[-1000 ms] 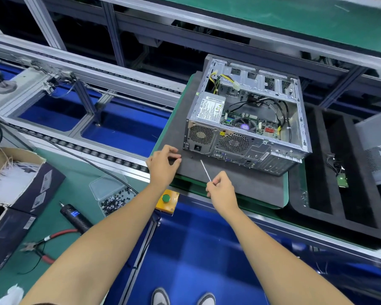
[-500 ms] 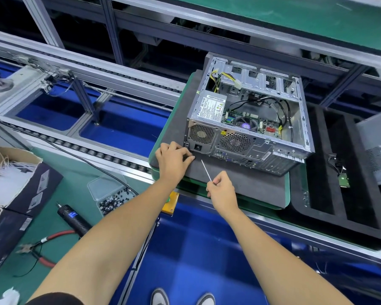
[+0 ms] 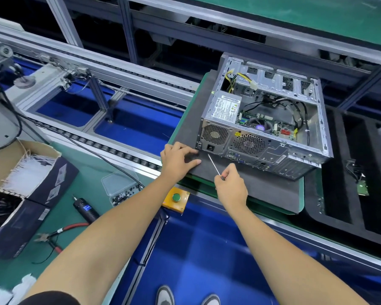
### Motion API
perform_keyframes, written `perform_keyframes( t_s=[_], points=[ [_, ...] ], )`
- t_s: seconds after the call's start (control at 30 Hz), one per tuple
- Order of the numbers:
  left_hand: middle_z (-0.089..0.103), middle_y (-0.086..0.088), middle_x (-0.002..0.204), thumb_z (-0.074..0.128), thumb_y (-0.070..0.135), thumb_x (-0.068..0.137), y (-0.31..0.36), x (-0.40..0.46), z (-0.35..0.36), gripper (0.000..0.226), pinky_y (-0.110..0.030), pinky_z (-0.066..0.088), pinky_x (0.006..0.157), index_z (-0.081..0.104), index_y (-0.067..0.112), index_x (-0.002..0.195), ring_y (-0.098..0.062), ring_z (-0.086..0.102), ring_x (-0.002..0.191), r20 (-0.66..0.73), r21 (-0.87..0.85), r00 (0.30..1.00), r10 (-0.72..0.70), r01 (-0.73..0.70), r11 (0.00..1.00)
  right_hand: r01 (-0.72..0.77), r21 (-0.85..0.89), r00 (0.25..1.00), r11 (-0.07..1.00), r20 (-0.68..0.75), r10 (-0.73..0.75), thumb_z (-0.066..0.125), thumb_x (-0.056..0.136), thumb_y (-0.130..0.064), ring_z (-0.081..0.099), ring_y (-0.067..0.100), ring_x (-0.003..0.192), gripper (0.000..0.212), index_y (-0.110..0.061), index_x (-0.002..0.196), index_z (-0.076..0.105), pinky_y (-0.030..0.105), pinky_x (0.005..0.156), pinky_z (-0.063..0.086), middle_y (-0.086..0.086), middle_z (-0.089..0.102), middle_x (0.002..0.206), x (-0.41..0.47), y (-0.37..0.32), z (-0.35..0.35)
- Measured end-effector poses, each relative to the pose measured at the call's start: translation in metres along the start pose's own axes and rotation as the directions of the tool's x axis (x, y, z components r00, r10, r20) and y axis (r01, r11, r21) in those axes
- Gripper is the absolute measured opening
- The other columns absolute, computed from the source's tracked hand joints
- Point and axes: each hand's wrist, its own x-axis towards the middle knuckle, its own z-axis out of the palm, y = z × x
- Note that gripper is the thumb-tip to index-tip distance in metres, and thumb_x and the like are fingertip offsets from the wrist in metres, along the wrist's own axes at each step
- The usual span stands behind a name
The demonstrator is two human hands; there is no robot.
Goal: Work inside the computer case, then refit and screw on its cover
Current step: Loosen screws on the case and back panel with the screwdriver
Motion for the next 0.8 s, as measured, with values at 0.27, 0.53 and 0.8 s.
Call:
perform_keyframes(
  t_s=[0.27,0.53,0.8],
  points=[
    [0.057,0.002,0.101,0.077,0.036,0.088,-0.072,-0.032,-0.058,0.022,-0.032,0.038,0.086,0.07,0.02,0.102,-0.025,0.049,0.096,-0.099,-0.119,0.992,0.074,-0.086,0.989,0.125,-0.238,0.991,0.963,0.08,-0.109,0.049,0.091,-0.032,0.058,0.026,0.074,0.008,-0.028,0.091,0.043,0.037,0.068,0.04,-0.003,0.062,0.076,0.026,-0.022,0.007],
    [0.06,0.003,0.101,0.079,0.021,0.088,-0.155,-0.087,-0.116,0.018,-0.036,0.047,0.089,0.066,0.017,0.099,-0.019,0.057,0.098,0.451,0.144,0.893,-0.012,-0.059,0.988,0.248,-0.448,0.968,0.859,0.152,-0.2,0.036,0.103,-0.027,0.055,0.033,0.07,0.009,-0.018,0.103,0.037,0.037,0.062,0.038,0.01,0.062,0.08,0.04,-0.021,0.018],
    [0.061,-0.001,0.115,0.07,0.013,0.093,-0.148,-0.096,-0.086,0.024,-0.037,0.049,0.096,0.068,0.015,0.117,-0.019,0.059,0.107,0.523,0.259,0.842,-0.132,-0.009,0.966,0.269,-0.499,0.96,0.824,0.207,-0.188,0.032,0.104,-0.027,0.057,0.035,0.07,0.011,-0.016,0.107,0.036,0.038,0.064,0.042,0.012,0.06,0.08,0.041,-0.023,0.015]
  ],
)
